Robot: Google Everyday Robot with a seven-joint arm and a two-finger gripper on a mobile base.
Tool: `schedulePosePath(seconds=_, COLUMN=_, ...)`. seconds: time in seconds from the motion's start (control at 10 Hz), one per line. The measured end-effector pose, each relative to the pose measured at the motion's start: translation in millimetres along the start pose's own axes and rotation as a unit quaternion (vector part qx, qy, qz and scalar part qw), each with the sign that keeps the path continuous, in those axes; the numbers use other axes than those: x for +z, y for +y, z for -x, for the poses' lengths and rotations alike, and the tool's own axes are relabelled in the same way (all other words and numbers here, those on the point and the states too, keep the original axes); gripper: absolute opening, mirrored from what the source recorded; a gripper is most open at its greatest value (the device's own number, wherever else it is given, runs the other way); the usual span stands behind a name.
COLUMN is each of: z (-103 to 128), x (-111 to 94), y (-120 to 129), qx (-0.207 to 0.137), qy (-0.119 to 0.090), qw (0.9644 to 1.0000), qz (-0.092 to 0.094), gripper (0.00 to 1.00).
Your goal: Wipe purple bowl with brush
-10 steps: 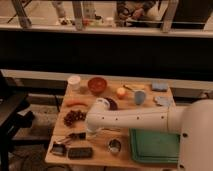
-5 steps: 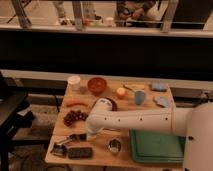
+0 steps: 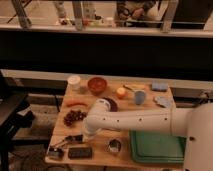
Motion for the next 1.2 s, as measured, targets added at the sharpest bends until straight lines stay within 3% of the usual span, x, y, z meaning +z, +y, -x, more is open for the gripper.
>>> schedulePosePath(seconds=0.4, z=21, x=-10, y=2, qx=-0.016, qy=-0.021, qw=0.9996, qz=-0.008, gripper=0.0)
schedulePosePath(seconds=0.8, z=54, x=-33, y=4, qx=-0.047, qy=-0.041, qw=0.9978, qz=-0.024, gripper=0.0)
schedulePosePath(seconds=1.2, z=80, x=-75, y=4, qx=-0.075, qy=-0.051, qw=0.9938, qz=-0.065, gripper=0.0)
